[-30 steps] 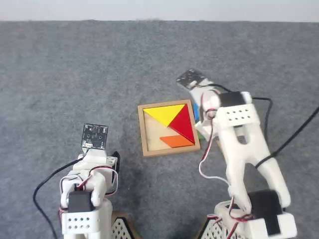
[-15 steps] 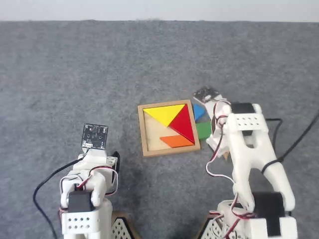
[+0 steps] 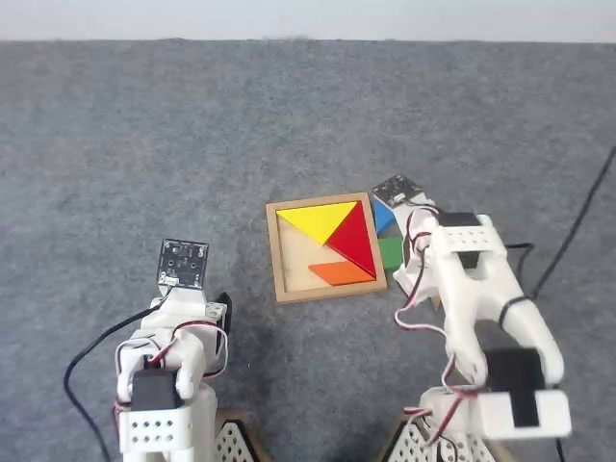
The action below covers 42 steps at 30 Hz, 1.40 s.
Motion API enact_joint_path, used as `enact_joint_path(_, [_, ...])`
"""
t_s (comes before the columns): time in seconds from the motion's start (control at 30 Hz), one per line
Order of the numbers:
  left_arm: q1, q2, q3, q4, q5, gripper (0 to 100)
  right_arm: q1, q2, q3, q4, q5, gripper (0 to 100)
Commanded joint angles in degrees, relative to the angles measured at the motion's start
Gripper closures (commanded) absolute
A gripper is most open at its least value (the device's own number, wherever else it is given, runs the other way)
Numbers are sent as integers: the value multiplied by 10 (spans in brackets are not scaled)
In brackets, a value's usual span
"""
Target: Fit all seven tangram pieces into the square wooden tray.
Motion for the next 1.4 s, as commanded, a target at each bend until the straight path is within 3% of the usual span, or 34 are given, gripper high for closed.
enact_joint_path(0.0, [1, -16, -5, 5, -4, 847, 12, 21, -9, -22, -8, 703])
enact_joint_path(0.1, [1, -16, -5, 5, -4, 847, 12, 25, -8, -17, -8, 705])
enact_joint_path(0.3, [1, -16, -5, 5, -4, 847, 12, 27, -8, -17, -9, 803])
enact_joint_path(0.87, [1, -16, -5, 5, -4, 847, 11, 22, -15, -15, -61, 862])
enact_joint_path(1.37, [1, -16, -5, 5, -4, 847, 2, 1, -164, 104, -85, 863])
